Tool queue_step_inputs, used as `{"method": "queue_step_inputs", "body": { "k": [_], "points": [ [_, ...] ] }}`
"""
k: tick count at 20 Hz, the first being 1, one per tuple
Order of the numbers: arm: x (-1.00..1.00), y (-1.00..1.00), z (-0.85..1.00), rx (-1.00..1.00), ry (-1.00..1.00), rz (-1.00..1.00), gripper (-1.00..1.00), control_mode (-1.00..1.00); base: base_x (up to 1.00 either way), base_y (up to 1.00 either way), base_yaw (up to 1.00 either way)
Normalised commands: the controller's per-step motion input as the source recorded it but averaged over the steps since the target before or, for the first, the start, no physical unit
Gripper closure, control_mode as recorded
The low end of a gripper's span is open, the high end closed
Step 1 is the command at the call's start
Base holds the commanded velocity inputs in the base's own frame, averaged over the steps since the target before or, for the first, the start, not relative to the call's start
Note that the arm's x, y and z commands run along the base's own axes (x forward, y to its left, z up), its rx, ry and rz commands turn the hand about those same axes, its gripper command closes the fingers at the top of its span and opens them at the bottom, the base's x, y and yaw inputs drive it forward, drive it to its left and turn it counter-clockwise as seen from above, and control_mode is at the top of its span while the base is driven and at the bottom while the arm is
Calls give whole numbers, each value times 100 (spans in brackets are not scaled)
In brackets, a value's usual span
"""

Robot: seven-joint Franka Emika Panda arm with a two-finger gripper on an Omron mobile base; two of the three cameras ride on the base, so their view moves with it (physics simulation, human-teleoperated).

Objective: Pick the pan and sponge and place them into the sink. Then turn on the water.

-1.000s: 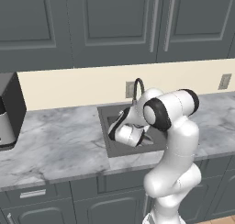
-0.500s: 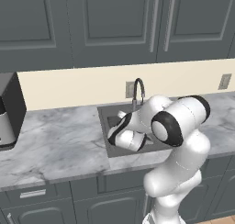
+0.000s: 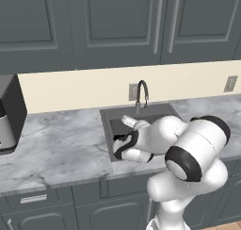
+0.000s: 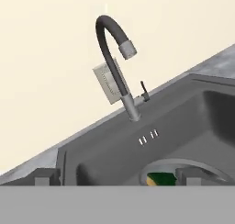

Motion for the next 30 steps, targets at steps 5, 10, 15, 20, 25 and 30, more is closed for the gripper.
{"method": "queue_step_inputs", "body": {
  "k": [5, 10, 15, 20, 25, 30],
  "points": [
    [-54, -5, 36, 2, -1, 1, -100, -100, 0, 0, 0],
    [-50, -19, 31, 1, 0, 2, -100, -100, 0, 0, 0],
    [-43, -31, 23, 0, 0, 3, -100, -100, 0, 0, 0],
    [-36, -36, 17, -2, 1, 4, -100, -100, 0, 0, 0],
    [-37, -36, 17, 0, 5, 3, -100, -100, 0, 0, 0],
    [-32, -22, -5, -4, 4, 5, -100, -100, 0, 0, 0]
  ]
}}
